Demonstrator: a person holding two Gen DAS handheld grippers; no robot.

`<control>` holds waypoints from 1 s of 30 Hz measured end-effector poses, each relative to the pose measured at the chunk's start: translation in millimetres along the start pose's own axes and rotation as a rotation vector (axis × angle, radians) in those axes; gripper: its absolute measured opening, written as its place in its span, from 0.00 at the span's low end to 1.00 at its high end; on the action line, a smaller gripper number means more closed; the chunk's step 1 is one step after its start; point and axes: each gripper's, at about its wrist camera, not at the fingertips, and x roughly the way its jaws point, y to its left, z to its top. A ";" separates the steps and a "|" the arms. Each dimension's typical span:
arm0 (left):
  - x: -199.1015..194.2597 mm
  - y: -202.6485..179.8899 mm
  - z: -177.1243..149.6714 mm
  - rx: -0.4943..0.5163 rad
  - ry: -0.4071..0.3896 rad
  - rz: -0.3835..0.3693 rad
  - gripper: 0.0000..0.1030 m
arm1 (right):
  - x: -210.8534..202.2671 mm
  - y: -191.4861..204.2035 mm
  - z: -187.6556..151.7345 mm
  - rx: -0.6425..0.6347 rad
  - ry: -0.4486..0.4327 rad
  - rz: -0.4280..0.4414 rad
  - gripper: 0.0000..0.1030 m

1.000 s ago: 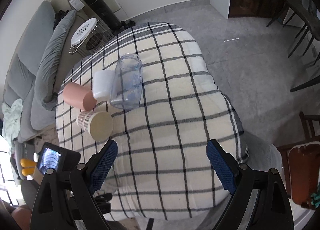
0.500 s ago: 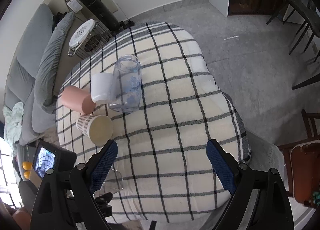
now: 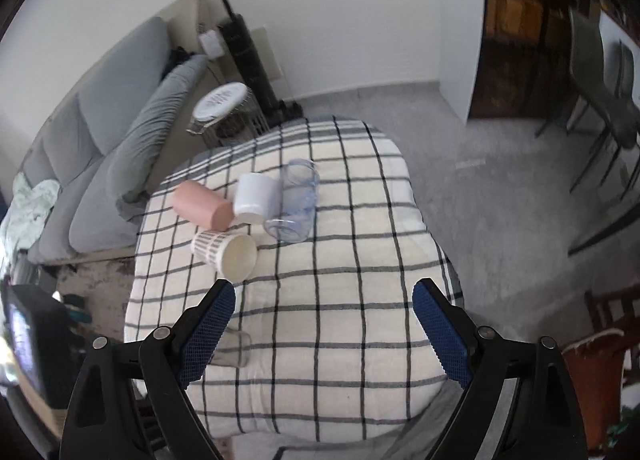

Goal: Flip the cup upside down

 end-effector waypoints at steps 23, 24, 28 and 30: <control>-66.6 23.3 -113.8 -0.212 -0.562 0.112 0.93 | -38.7 40.2 -109.7 -0.200 -0.245 -0.028 0.88; -65.0 24.8 -117.1 -0.221 -0.559 0.110 0.93 | -38.5 39.2 -112.5 -0.198 -0.242 -0.033 0.88; -62.1 26.8 -129.1 -0.238 -0.554 0.109 0.93 | -36.1 37.1 -124.1 -0.198 -0.223 -0.037 0.88; -62.0 27.8 -133.6 -0.245 -0.550 0.111 0.98 | -38.3 38.3 -128.0 -0.207 -0.226 -0.040 0.88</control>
